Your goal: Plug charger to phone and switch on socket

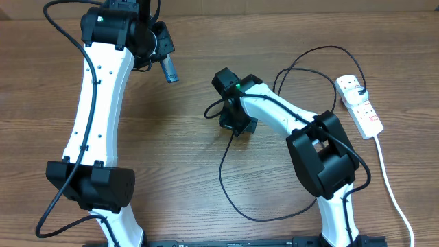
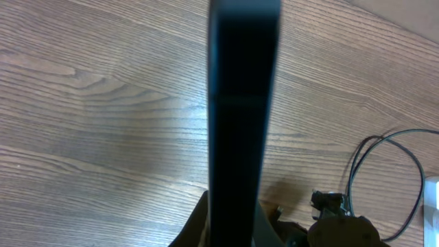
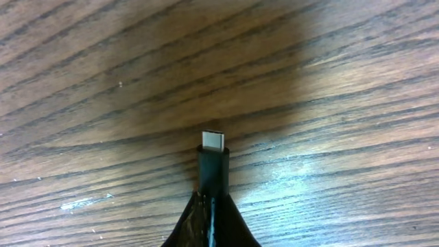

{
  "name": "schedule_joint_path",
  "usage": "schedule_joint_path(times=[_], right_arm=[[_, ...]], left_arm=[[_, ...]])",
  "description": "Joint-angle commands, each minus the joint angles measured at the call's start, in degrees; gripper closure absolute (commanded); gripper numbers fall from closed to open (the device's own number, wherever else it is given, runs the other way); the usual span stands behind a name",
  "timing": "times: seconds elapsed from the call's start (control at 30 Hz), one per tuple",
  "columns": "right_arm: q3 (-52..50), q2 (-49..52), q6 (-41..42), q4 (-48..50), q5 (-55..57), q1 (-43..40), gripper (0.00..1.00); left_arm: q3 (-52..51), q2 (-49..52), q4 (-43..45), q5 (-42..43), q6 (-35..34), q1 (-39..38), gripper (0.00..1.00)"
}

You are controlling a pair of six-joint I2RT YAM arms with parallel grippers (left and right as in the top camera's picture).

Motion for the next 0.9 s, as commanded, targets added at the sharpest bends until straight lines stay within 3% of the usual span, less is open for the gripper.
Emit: schedule_joint_path(times=[0.0, 0.1, 0.23, 0.4, 0.87], right_arm=[[2.0, 2.6, -3.5, -2.4, 0.0, -1.2, 0.96], [4.4, 1.1, -3.9, -5.0, -0.3, -2.0, 0.96], [7.0, -2.3, -10.3, -6.1, -5.4, -2.6, 0.96], [8.7, -9.9, -14.2, -7.1, -10.0, -2.6, 0.96], [8.6, -32.8, -24.1, -6.6, -12.4, 3.7, 0.96]], left_arm=[[0.2, 0.2, 1.9, 5.1, 3.7, -0.3, 0.96], [0.2, 0.2, 4.7, 12.2, 7.3, 0.0, 0.96], [0.2, 0.1, 9.4, 24.5, 10.0, 1.2, 0.96], [0.2, 0.1, 15.5, 38.6, 10.7, 3.8, 0.96], [0.2, 0.1, 21.8, 62.4, 10.8, 6.0, 0.96]])
